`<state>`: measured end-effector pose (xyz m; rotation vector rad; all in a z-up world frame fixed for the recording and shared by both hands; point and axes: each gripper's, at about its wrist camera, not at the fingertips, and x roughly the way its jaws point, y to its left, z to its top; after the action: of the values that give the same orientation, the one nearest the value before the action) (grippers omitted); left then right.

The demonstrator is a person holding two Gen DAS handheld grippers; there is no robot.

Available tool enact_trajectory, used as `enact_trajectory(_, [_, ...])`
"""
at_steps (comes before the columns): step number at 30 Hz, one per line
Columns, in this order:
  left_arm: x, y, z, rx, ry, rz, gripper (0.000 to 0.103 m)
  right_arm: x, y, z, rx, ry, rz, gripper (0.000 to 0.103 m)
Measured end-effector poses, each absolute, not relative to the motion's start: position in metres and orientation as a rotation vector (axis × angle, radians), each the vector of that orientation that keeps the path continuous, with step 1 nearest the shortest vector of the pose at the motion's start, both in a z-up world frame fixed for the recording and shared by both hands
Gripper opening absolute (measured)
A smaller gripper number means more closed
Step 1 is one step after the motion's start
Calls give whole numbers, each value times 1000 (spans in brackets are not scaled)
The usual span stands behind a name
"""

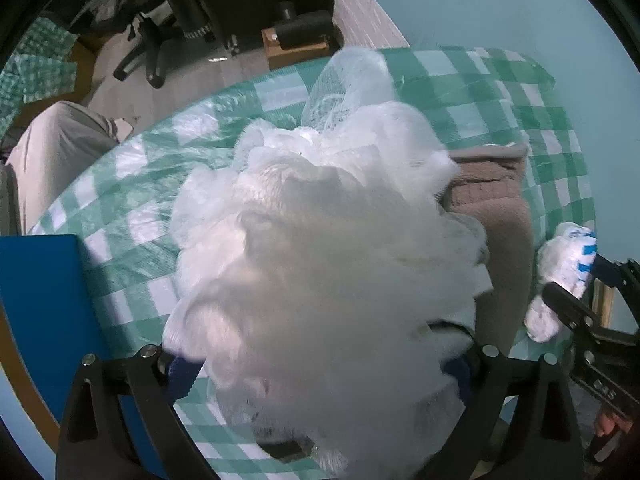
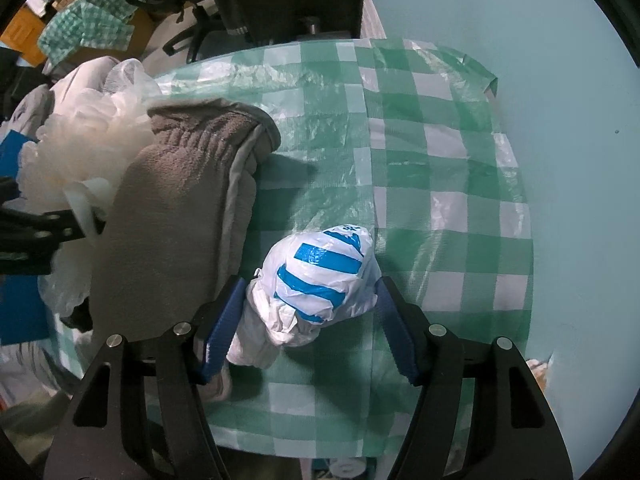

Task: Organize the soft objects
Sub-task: 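Grasp the white mesh bath pouf with the left tool, then drop the striped bag into the box with the right tool while the left tool drops the pouf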

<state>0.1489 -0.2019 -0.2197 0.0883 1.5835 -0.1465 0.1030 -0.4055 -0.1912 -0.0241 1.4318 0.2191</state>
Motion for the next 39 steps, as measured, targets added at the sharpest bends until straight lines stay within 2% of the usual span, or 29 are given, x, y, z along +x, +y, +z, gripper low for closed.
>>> enact_trajectory(7, [156,-199,-242,35,1633,-186,99,100,-399,-185,-29,1411,238,67])
enact_trajectory(12, [148,-198,-239,12,1610,-223,74,98,-395,-183,-33,1397,244,67])
enact_trajectory(18, [133,-196,-220,52,1556,-229,60,94,-387,-176,-40,1377,249,67])
enact_trajectory(39, [80,-130,-140,35,1372,-170,58,84,-350,-130,-95,1306,328,67])
